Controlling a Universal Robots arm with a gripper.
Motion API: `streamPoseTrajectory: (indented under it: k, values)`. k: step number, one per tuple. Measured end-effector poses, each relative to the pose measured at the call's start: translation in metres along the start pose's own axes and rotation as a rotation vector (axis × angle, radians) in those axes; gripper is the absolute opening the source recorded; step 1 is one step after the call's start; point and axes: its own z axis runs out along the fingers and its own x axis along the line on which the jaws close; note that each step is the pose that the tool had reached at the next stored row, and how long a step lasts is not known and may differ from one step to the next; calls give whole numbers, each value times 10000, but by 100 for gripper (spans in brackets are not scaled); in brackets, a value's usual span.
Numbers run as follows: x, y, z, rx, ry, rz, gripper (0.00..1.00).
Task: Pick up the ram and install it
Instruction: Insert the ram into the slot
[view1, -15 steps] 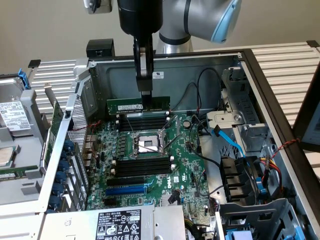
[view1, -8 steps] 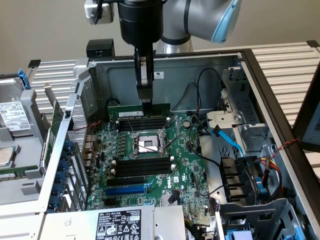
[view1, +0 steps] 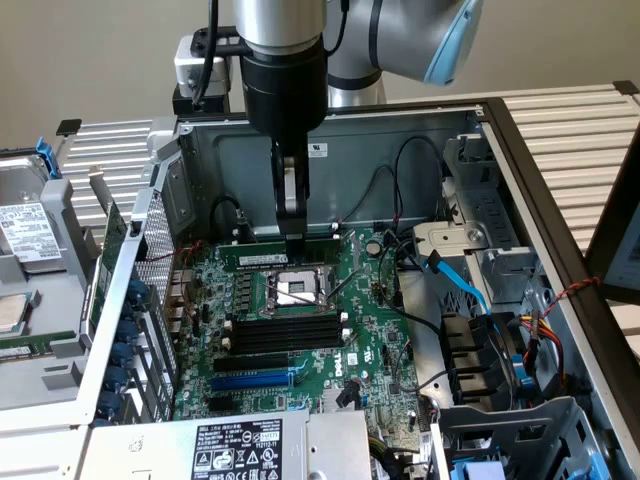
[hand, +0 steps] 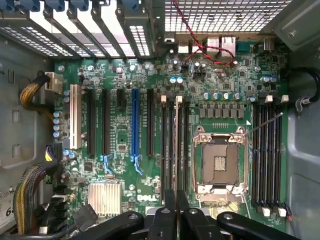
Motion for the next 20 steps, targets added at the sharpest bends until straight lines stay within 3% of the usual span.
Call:
streamPoseTrajectory:
  k: [3,5,8,9,20]
  values:
    - [-29,1,6,-2,5,-10,13]
    - [-52,2,13,-5,40,-20,13]
    - [-59,3,37,1,203,-24,13]
    - [-65,3,46,2,229,-25,13]
    - [-70,4,202,1,227,-23,13]
